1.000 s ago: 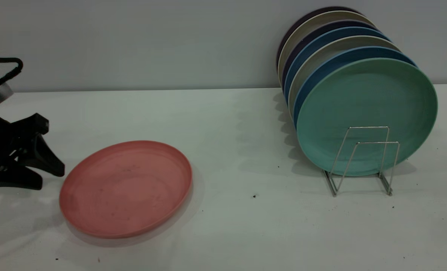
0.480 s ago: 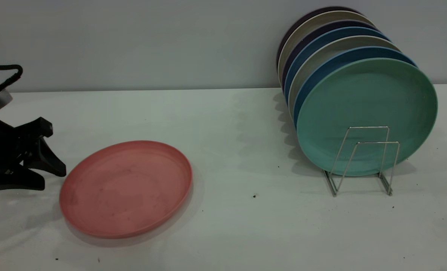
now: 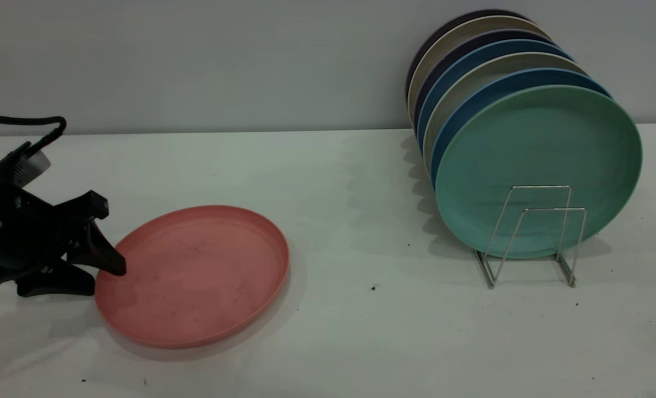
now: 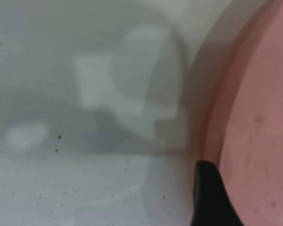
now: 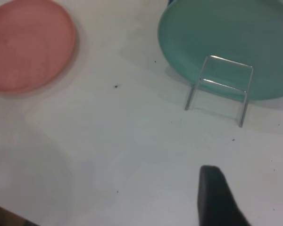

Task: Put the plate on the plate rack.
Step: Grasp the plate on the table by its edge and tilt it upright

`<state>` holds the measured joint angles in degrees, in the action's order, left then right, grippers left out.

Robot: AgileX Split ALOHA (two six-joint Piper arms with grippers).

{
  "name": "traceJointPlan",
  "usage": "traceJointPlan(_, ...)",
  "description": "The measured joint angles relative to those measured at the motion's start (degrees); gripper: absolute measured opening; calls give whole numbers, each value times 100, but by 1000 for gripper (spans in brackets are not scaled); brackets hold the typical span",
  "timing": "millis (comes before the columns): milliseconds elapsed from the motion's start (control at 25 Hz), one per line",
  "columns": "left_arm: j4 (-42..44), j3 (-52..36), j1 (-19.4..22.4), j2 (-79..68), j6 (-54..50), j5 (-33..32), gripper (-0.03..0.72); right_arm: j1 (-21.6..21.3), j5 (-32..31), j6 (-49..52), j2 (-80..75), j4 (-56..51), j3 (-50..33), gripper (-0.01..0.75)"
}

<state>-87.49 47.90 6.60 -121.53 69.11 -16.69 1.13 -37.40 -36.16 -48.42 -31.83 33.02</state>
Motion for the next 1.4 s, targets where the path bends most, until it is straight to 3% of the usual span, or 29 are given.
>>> traceJointPlan(240,-5,0,0,-143,31,-36,377,0,0,0,0,0,0,378)
traceJointPlan(720,-155,0,0,-389,355,-129,349,0,4,0,0,0,0,378)
traceJointPlan(840,-168,0,0,-408,406,-152,294,0,15,0,0,0,0,378)
traceJointPlan(1080,-200,0,0,-408,497,-157,36,0,16,6,0,-5,0,378)
traceJointPlan(1400,-838,59,-5,-180,1966,-145,14,0,-113,24,0,-331,0,378)
